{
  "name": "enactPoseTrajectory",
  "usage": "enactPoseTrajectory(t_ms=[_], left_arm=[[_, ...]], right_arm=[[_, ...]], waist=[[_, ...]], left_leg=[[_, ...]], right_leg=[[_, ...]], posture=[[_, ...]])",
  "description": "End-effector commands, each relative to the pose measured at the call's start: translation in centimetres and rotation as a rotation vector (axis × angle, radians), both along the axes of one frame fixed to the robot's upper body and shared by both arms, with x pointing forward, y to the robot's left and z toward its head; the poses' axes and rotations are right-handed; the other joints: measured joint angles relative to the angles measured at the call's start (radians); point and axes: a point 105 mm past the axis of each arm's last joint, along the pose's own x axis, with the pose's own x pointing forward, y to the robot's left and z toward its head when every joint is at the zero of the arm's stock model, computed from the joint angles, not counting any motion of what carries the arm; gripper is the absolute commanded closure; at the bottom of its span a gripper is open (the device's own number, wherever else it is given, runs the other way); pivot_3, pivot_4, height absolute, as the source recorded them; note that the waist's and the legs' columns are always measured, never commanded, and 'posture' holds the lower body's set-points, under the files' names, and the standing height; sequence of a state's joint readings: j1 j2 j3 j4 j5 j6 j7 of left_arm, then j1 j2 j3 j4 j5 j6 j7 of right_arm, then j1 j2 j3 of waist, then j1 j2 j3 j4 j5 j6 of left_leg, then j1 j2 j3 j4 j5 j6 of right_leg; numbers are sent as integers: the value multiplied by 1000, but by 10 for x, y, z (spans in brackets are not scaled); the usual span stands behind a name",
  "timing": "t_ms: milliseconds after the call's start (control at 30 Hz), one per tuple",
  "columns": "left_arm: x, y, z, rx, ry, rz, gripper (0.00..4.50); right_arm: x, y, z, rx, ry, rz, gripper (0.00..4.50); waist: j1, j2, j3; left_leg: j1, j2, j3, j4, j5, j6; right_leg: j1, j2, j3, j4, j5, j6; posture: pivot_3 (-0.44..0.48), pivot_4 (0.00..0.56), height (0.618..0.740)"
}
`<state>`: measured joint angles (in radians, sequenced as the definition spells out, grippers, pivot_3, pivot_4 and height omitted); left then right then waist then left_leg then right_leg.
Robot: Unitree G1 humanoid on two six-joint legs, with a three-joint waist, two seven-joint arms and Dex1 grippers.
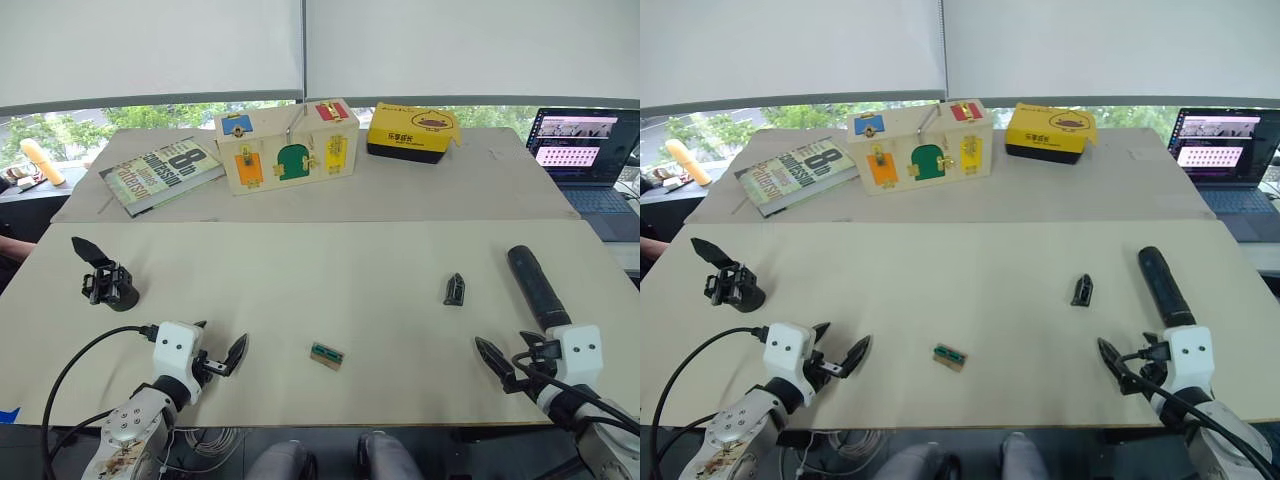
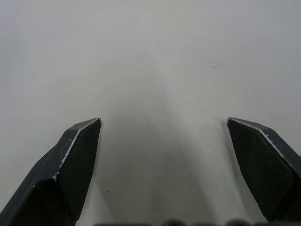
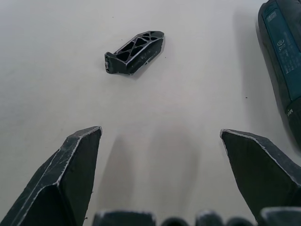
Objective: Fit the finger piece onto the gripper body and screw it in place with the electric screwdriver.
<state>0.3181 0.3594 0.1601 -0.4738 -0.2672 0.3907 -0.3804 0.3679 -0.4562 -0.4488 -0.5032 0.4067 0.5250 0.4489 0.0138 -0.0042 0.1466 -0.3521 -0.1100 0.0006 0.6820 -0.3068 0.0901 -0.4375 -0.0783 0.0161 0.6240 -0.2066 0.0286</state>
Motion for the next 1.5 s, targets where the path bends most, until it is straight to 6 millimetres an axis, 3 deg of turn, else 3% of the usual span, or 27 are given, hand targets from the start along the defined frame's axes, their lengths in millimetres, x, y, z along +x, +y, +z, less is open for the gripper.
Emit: enactPoseTrajectory(t_ms=[33,133,333,433,533,700,867,1067,1400,1500], left_arm=[[4,-2,15,26,-69,3,0],[4,5,21,-8,-89,79,0],[-20,35,17,-28,-75,252,0],[-30,61,18,-7,-82,327,0],[-29,84,18,31,-77,345,0],[-12,120,25,99,-95,348,0],[11,142,25,119,-103,352,0],[35,146,28,125,-142,374,0],[54,150,29,111,-157,395,0],[56,144,31,98,-185,374,787]], right_arm=[[6,7,20,-29,-60,31,41],[20,23,41,-54,-107,130,41],[42,69,78,-51,-153,472,41],[37,106,96,-19,-163,754,41],[32,129,108,15,-165,937,41],[30,151,116,13,-165,1130,41],[35,163,120,18,-180,1193,41],[34,166,118,16,-182,1202,41],[38,160,118,5,-189,1152,41],[40,158,117,0,-190,1133,0]], waist=[[0,0,0],[-2,0,0],[-8,-2,1],[-1,-4,2],[11,-5,2],[14,-6,2],[10,-7,1],[7,-8,1],[-1,-8,1],[-1,-8,1]], left_leg=[[0,0,0,0,0,0],[0,0,0,0,0,0],[0,2,0,1,-1,-1],[-1,3,-2,1,-1,0],[-2,4,-4,1,-2,0],[-2,4,-5,2,-2,2],[-2,3,-5,3,-4,4],[-2,2,-5,3,-4,4],[-2,2,-4,5,-4,3],[-2,1,-4,6,-4,3]], right_leg=[[0,0,0,0,0,0],[0,0,0,0,0,0],[-1,1,-1,-1,0,-2],[-1,1,-3,-1,-1,-4],[1,0,-6,-4,-1,-4],[1,0,-8,-9,2,-4],[-1,0,-9,-11,4,-2],[-2,-1,-19,-11,4,-2],[-1,-7,-30,-11,6,-4],[-1,-7,-30,-11,6,-4]], posture=[[0,150,740],[0,150,740],[0,150,740],[0,150,740],[0,150,740],[0,150,740],[0,150,740],[0,150,740],[0,150,740],[0,150,740]])
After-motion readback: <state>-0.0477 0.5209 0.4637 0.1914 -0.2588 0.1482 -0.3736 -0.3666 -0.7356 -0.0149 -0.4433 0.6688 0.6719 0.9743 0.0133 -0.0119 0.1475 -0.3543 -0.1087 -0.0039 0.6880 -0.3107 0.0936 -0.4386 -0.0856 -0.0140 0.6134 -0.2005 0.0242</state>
